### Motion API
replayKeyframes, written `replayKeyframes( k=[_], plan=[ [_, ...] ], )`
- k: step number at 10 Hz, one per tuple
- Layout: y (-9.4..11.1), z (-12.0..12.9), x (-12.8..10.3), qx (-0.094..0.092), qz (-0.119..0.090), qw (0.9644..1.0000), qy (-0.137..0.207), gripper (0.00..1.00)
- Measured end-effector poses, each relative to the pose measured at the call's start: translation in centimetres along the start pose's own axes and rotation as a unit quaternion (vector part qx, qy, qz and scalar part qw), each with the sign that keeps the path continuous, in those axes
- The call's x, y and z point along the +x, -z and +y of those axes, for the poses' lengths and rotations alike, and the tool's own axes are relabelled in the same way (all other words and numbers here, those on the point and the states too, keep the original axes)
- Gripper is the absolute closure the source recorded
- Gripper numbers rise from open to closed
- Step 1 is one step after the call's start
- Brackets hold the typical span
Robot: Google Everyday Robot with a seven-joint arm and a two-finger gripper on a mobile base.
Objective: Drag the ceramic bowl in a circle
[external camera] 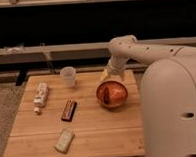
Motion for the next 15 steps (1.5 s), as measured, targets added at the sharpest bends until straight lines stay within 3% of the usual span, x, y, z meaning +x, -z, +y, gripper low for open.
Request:
replayKeyframes(
  k=[5,7,10,15],
  plan=[
    [-0.1,0.0,0.0,0.003,0.001,1.0000,0.003,0.20],
    [-0.4,-2.1,-0.7,0.027,-0.003,0.9996,-0.004,0.20],
    [-2.0,-6.4,0.0,0.057,0.008,0.9977,-0.036,0.20],
    [-5.6,-9.5,1.2,0.043,0.036,0.9935,-0.099,0.20]
  ],
)
